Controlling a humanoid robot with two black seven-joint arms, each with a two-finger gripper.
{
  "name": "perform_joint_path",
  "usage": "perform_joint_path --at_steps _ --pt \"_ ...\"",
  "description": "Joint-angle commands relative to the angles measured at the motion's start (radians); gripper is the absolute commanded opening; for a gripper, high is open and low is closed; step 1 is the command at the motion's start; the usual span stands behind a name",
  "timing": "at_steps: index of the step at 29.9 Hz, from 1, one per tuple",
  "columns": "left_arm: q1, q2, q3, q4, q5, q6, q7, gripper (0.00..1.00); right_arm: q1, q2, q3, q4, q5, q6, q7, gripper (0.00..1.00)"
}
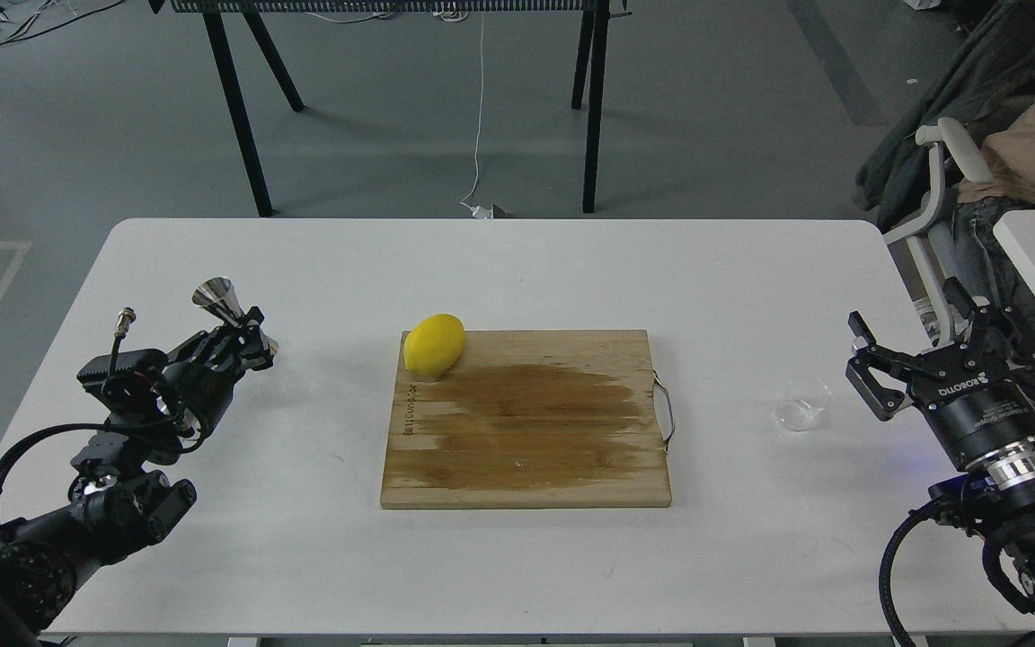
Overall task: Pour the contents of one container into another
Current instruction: 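Lift the jigger and carry it over the wooden cutting board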
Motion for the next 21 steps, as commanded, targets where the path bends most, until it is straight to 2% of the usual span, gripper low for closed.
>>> perform_joint_path --at_steps 1,5,8,11,15,21 --pt "-0.088 0.013 0.002 -0.113 0.0 0.0 0.0 0.04 0.002 -0.001 -0.002 0.0 0.0 0.0 0.0 0.99" --pt "-0.156 0.001 0.017 -0.227 0.012 0.0 0.0 0.05 0.003 -0.006 0.0 0.0 0.0 0.0 -0.001 0.99" --pt "-0.205 -0.025 0.144 -0.296 0.014 0.0 0.0 0.06 0.002 -0.009 0.005 0.0 0.0 0.0 -0.001 0.99" --pt "-0.233 -0.112 0.285 -0.335 0.017 0.0 0.0 0.07 0.003 -0.009 0.005 -0.003 0.0 0.0 -0.001 0.99" --pt "-0.228 -0.201 0.4 -0.341 0.044 0.0 0.0 0.07 0.005 -0.008 0.005 -0.004 0.0 0.0 0.0 0.99" --pt "-0.195 -0.203 0.466 -0.315 0.092 0.0 0.0 0.06 0.005 -0.008 0.011 -0.003 0.0 0.0 0.0 0.99"
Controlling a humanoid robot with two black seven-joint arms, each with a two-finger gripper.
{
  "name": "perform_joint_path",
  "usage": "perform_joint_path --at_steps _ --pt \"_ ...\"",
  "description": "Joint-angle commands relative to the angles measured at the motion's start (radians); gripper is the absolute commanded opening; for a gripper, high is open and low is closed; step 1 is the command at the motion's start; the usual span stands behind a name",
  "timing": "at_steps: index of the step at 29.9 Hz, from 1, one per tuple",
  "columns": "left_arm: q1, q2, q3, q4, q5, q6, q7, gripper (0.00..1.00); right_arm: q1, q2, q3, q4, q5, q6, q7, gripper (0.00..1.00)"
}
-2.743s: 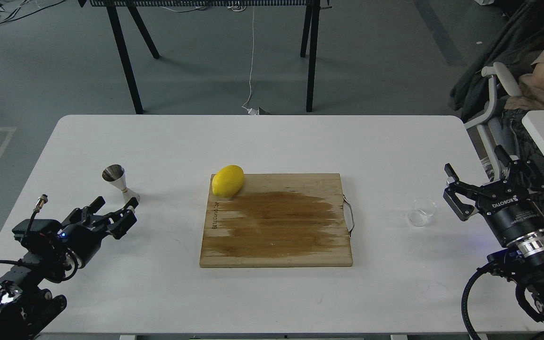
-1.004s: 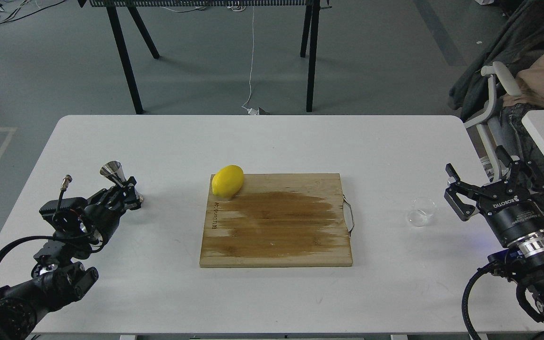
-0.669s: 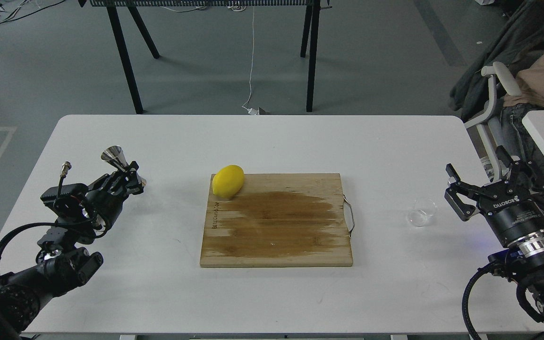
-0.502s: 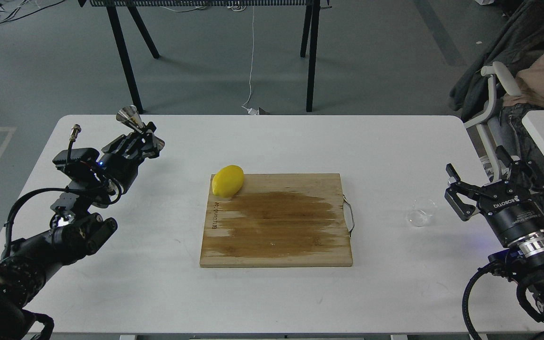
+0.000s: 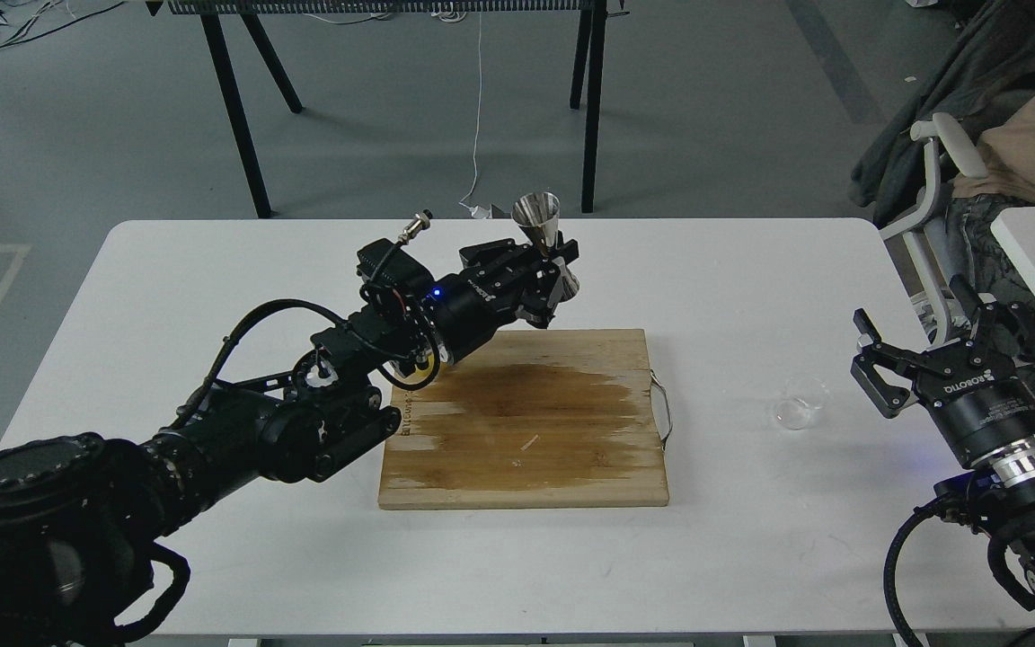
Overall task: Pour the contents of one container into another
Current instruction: 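Lift the jigger and carry it over the wooden cutting board, then lower the jigger onto the cutting board and open the left gripper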
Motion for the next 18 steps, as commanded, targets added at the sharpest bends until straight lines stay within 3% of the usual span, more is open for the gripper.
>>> perform_joint_path --at_steps 1,8,18 --pt "0.042 -0.002 0.021 0.014 0.012 0.0 0.0 0.06 0.0 0.0 0.003 0.001 0.0 0.0 -0.001 0.99" --pt "0.145 -0.002 0.041 0.031 0.069 0.0 0.0 0.06 -0.003 0.0 0.006 0.0 0.0 0.0 0.001 0.99" --pt "0.168 -0.002 0.041 0.081 0.072 0.0 0.0 0.1 0.0 0.0 0.005 -0.002 0.0 0.0 -0.001 0.99"
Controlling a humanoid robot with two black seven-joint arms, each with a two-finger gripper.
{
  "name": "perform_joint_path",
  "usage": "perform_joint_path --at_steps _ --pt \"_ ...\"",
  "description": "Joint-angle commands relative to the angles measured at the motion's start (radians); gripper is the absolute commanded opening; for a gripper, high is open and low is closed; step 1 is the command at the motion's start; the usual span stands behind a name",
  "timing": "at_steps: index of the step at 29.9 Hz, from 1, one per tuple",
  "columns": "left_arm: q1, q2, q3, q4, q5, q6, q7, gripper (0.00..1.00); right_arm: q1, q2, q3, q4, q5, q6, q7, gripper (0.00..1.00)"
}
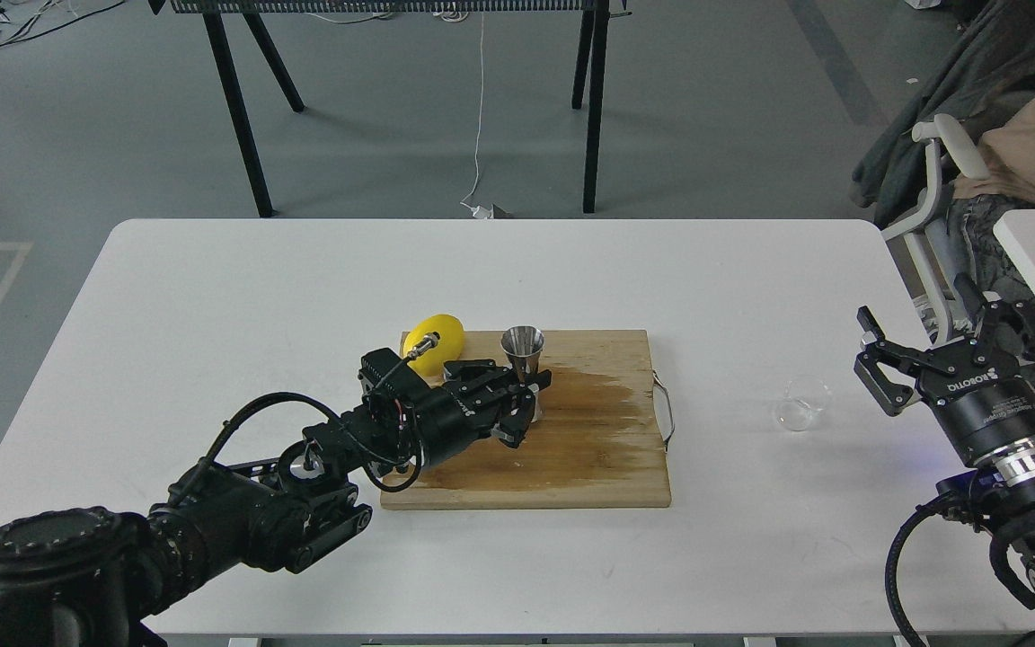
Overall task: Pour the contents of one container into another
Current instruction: 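Lower the jigger onto the cutting board and open the left gripper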
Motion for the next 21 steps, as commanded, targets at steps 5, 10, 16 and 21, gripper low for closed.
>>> perform_joint_path --at_steps 5,10,16,21 --pt "0.015 0.0 -0.002 0.001 -0.001 0.0 0.0 0.18 -0.003 -0.001 -0.002 -0.004 0.0 0.0 0.0 0.99" --pt "0.023 0.0 -0.002 0.001 -0.003 0.0 0.0 0.25 -0.003 -0.001 -0.002 -0.01 0.0 0.0 0.0 0.99" --pt "0.023 0.0 -0.002 0.001 -0.003 0.0 0.0 0.39 -0.003 -0.001 -0.001 -0.01 0.0 0.0 0.0 0.99" --pt "0.021 0.0 -0.003 0.001 -0.004 0.0 0.0 0.57 -0.004 -0.001 -0.001 -0.008 0.0 0.0 0.0 0.99"
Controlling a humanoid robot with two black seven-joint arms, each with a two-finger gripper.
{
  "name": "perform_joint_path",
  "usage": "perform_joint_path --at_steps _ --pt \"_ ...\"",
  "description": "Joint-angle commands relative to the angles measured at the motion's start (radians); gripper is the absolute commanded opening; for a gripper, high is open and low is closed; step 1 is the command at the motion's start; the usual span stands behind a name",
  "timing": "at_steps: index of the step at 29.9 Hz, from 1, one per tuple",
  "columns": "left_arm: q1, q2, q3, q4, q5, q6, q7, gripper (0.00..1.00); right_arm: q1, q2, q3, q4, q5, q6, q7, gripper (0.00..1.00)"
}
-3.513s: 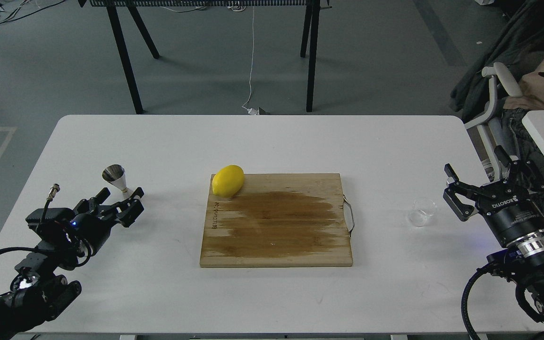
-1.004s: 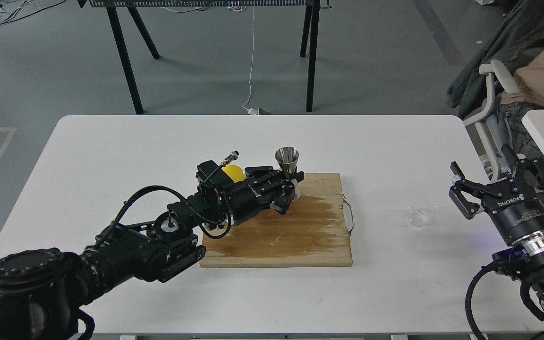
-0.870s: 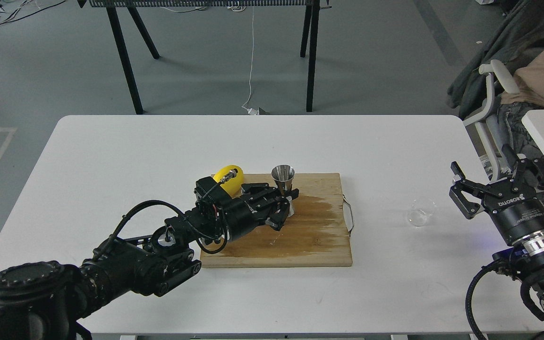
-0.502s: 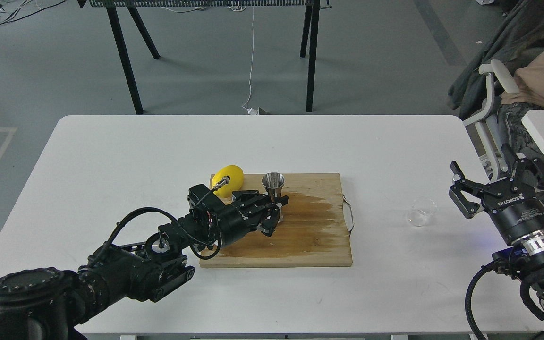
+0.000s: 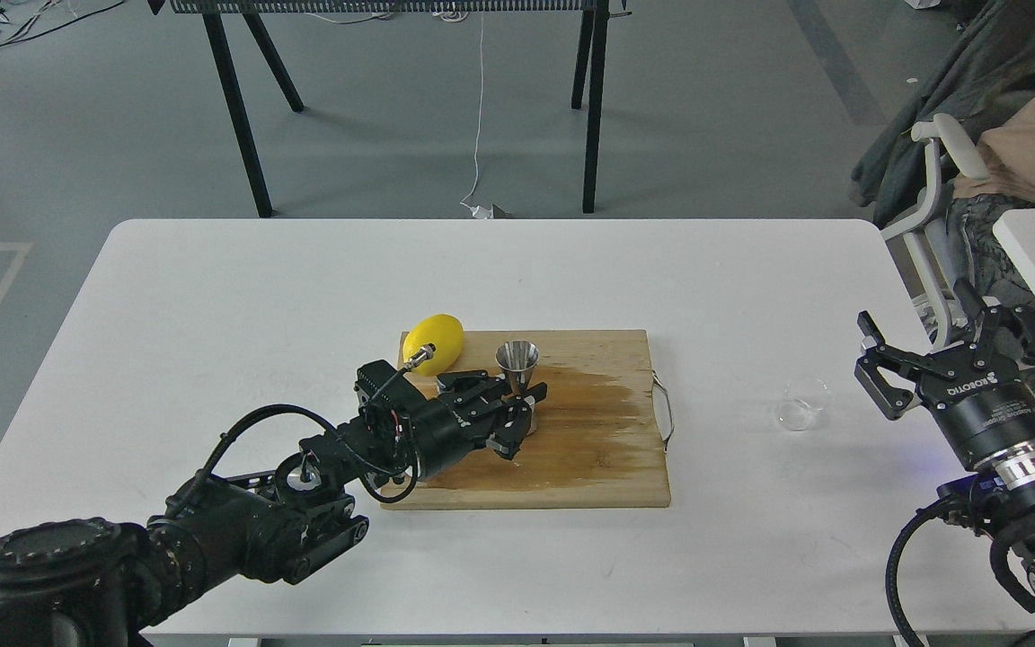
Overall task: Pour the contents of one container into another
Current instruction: 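Lower the jigger onto the cutting board and open the left gripper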
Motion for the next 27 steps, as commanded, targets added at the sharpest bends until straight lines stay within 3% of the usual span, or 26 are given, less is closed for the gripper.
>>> perform_joint_path --at_steps 1,6,9,11,27 --pt "-0.002 0.0 -0.001 0.0 -0.002 0.0 0.0 0.6 -0.001 0.0 0.001 0.002 0.0 0.0 0.0 0.99" --pt "0.0 0.0 -0.01 -0.003 -0.008 0.0 0.0 0.75 -0.001 0.0 0.001 0.002 0.0 0.0 0.0 0.99" --pt "0.011 0.0 -0.013 -0.005 -0.011 0.0 0.0 0.94 -0.001 0.0 0.001 0.002 0.0 0.0 0.0 0.99" --pt "0.012 0.0 -0.013 -0.005 -0.011 0.0 0.0 0.99 -0.001 0.0 0.001 0.002 0.0 0.0 0.0 0.99" --pt "0.057 0.0 -0.024 -0.026 -0.012 0.0 0.0 1.0 -0.001 0.002 -0.001 0.002 0.0 0.0 0.0 0.99"
